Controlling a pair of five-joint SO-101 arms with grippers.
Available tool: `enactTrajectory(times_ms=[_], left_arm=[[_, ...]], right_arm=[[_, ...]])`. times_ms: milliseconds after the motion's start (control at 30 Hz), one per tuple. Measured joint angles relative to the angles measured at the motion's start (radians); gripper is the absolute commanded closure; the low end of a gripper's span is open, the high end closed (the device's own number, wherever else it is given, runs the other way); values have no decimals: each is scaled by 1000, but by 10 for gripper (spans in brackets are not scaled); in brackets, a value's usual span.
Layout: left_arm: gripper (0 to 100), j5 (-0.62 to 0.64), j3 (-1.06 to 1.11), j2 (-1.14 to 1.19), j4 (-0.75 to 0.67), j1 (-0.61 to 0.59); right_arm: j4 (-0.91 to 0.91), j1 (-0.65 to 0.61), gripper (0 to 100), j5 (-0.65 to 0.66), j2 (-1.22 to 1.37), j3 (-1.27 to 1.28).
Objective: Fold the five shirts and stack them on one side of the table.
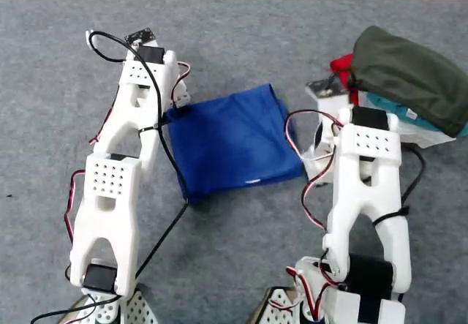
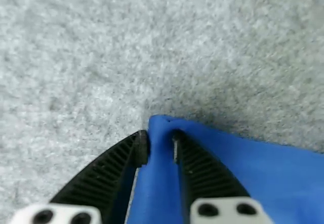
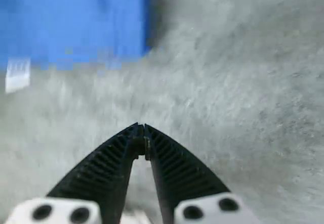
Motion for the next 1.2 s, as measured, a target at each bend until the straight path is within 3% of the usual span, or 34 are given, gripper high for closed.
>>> enactTrajectory(times_ms=[133, 333, 400, 767, 1200], left_arm=[[918, 0, 0, 0, 0, 0], [918, 0, 0, 5, 0, 0], [918, 0, 0, 5, 0, 0], [918, 0, 0, 5, 0, 0], [918, 0, -31, 49, 0, 2]], right_arm=[[-89, -38, 945, -175, 0, 5], [-114, -198, 586, -351, 0, 6], [-140, -230, 529, -414, 0, 17], [-407, -275, 559, -578, 178, 103], [-420, -293, 563, -667, 442, -87]])
